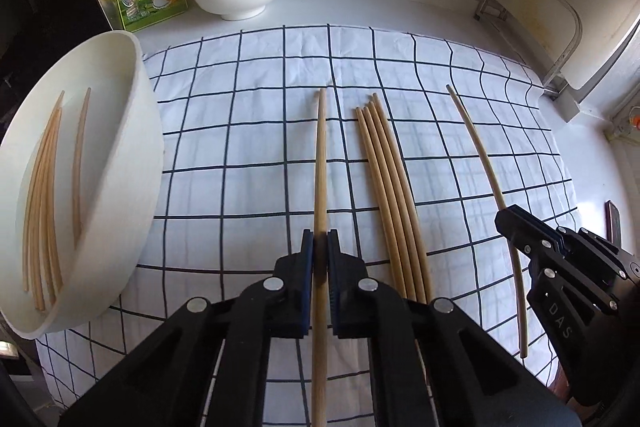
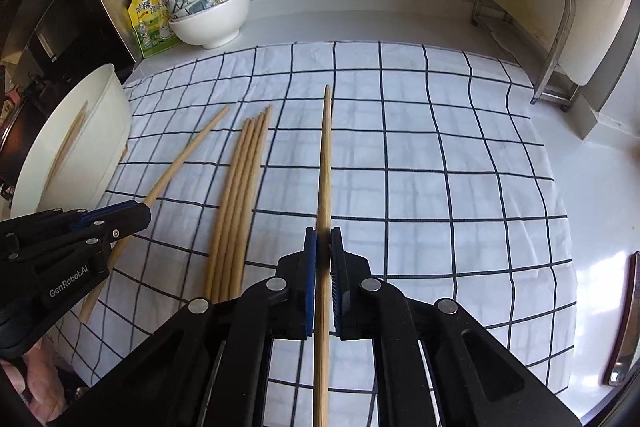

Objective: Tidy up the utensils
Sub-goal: 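Close the left tool on a chopstick while the right tool grasps one again, then lift both held chopsticks and carry them over the white basin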

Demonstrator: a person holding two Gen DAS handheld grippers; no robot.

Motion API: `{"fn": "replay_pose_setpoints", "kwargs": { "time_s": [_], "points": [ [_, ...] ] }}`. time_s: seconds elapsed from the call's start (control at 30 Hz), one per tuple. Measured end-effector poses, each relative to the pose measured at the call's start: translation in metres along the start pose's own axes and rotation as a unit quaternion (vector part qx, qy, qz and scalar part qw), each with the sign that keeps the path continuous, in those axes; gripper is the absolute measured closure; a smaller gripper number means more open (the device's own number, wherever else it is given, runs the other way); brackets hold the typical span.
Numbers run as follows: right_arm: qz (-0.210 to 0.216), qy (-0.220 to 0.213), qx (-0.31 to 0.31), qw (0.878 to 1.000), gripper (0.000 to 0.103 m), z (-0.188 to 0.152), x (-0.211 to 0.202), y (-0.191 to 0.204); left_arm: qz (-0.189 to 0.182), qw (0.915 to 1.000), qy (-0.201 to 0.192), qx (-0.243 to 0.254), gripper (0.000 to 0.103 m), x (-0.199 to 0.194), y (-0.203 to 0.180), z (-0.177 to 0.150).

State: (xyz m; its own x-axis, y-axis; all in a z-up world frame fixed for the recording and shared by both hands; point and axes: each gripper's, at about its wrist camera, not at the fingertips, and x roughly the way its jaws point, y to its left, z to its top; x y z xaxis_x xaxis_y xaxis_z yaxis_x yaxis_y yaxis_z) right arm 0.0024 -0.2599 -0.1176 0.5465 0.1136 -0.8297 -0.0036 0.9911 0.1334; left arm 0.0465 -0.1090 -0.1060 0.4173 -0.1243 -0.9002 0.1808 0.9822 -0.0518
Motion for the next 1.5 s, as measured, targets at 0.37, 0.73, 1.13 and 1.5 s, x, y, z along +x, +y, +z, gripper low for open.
{"fn": "replay_pose_setpoints", "kwargs": {
  "time_s": [0.37,0.73,1.13,1.5],
  "points": [
    [0.046,-0.04,-0.041,0.997,0.096,0.05,-0.034,0.067,-0.021,0.9963,-0.08,-0.02,0.096,-0.084,0.054,0.022],
    [0.085,-0.085,-0.082,0.989,0.096,0.091,-0.056,0.135,-0.04,0.9822,-0.176,-0.053,0.096,-0.167,0.108,0.049],
    [0.151,-0.065,-0.122,0.979,0.096,0.111,-0.011,0.234,0.05,0.9752,-0.194,-0.093,0.096,-0.156,0.21,0.059],
    [0.149,-0.013,-0.132,0.98,0.096,0.111,0.036,0.278,0.072,0.9794,-0.165,-0.09,0.096,-0.107,0.257,0.058]
  ]
}}
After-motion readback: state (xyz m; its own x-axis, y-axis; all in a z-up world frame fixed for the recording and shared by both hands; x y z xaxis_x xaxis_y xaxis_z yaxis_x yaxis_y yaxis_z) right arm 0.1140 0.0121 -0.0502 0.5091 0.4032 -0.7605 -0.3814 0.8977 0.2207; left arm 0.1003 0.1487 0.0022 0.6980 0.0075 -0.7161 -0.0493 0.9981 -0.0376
